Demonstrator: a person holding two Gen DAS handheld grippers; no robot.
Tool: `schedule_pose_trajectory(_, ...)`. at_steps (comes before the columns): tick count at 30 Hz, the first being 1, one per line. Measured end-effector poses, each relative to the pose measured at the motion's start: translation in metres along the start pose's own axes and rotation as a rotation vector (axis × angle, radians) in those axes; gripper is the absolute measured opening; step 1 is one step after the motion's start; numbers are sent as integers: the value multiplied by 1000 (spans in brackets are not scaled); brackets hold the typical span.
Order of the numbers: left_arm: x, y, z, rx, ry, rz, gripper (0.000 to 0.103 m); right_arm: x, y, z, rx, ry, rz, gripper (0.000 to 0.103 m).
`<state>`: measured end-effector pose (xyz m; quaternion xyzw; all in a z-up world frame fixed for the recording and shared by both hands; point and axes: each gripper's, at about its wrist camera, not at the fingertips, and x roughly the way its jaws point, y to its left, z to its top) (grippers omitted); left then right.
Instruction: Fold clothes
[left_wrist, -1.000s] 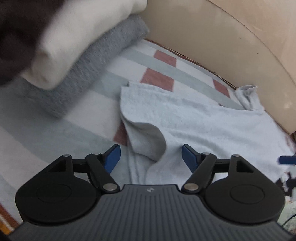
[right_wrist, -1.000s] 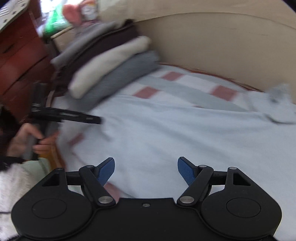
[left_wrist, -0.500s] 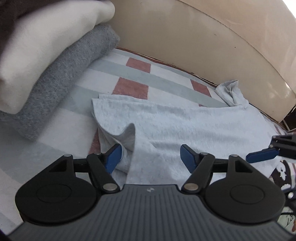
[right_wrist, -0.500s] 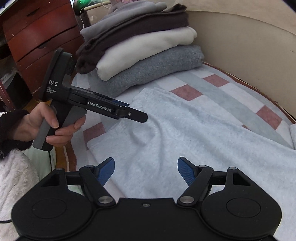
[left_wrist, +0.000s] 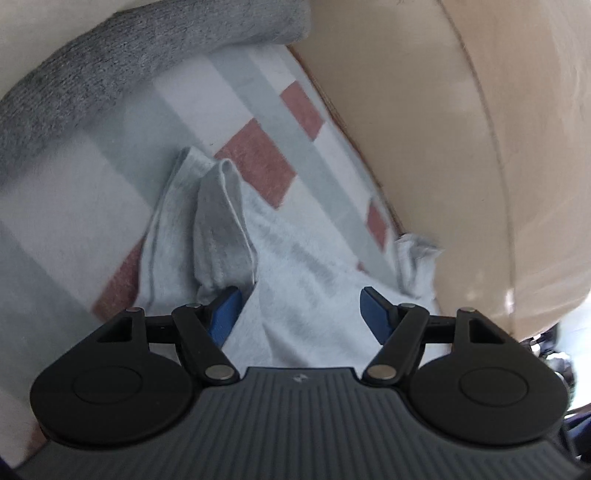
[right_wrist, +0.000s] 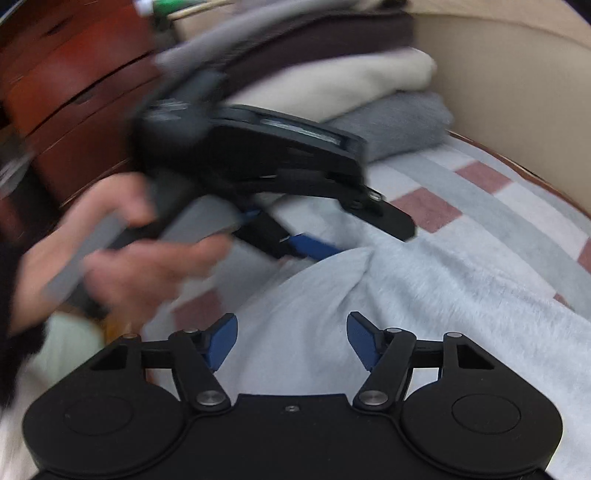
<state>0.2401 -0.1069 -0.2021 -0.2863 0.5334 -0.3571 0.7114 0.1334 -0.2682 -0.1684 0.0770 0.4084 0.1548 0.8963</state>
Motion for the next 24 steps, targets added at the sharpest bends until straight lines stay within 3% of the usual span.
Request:
schedule_pose_trajectory(3, -1, -1, -1, -19, 2, -44, 69, 28, -10, 8, 125, 62, 3, 71)
schedule_pose_trajectory(5, 0, -5, -3, -1, 6, -56, 69, 34, -7, 7, 87, 41, -1, 69)
schedule_pose_trajectory(6, -1, -8, -4, 10, 13, -52, 69, 33, -6, 4, 67, 30, -26, 58)
schedule_pose_trajectory(7, -1, -10, -6, 22, 19, -49, 69, 31, -6, 0, 50, 21, -54, 25)
schedule_pose_trajectory(8, -2, -11, -7, 33, 27, -49, 69, 28, -12, -3, 74, 18, -62, 5)
schedule_pose_trajectory(10, -10, -14, -8, 59, 41, -48, 69, 18, -32, -11, 184, 8, -27, 3)
schedule_pose_trajectory(16, -29, -19, -22, 236, -4, 102, 71, -8, -77, -36, 422, -35, 38, 3)
schedule_pose_trajectory(20, -22, -21, -38, 381, 43, 108, 71, -9, -83, -43, 453, -47, 70, 3)
schedule_pose_trajectory(24, -5, -23, -49, 478, 128, 66, 71, -3, -85, -39, 447, -45, 77, 3)
